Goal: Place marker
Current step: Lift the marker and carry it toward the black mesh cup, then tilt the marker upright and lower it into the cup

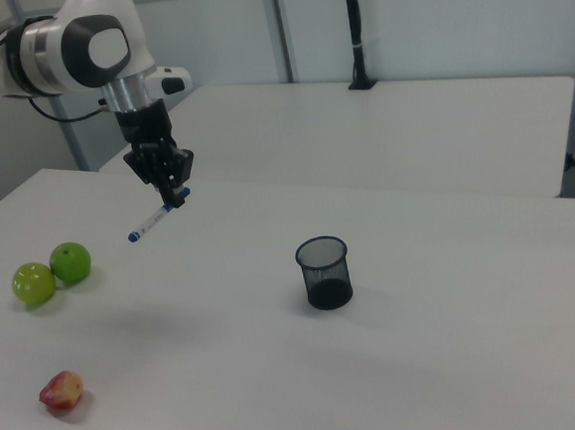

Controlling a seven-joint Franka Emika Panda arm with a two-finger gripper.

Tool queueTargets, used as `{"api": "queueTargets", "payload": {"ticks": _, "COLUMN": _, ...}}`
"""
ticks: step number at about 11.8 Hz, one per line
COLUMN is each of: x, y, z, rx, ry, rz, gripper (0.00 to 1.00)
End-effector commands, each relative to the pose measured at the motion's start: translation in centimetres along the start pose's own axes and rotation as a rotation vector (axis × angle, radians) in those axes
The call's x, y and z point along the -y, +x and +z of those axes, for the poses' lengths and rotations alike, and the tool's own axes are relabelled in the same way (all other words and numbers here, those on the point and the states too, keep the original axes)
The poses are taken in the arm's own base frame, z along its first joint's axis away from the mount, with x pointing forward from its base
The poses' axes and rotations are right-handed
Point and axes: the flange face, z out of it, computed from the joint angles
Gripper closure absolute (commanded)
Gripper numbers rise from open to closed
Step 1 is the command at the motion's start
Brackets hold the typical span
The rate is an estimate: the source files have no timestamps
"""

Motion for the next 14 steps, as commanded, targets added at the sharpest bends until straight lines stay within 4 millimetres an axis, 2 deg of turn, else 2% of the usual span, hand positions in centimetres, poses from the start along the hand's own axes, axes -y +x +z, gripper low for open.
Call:
{"api": "queueTargets", "payload": {"ticks": 1, "x": -3.7, "y": 0.4, "z": 0.1, "rx": -0.008, "ry": -0.008, "rz": 0.053, "gripper": 0.90}}
{"api": "queueTargets", "payload": {"ticks": 5, "x": -9.7, "y": 1.6, "z": 0.0, "rx": -0.107, "ry": -0.002, "rz": 0.088, "gripper": 0.90}}
{"api": "queueTargets", "payload": {"ticks": 8, "x": -12.7, "y": 2.8, "z": -0.6, "rx": -0.239, "ry": -0.006, "rz": 0.134, "gripper": 0.90}}
{"api": "queueTargets", "payload": {"ticks": 10, "x": -14.5, "y": 3.4, "z": -0.2, "rx": -0.327, "ry": -0.010, "rz": 0.160, "gripper": 0.90}}
{"api": "queueTargets", "payload": {"ticks": 14, "x": -17.6, "y": 3.9, "z": 1.7, "rx": -0.464, "ry": -0.026, "rz": 0.196, "gripper": 0.90}}
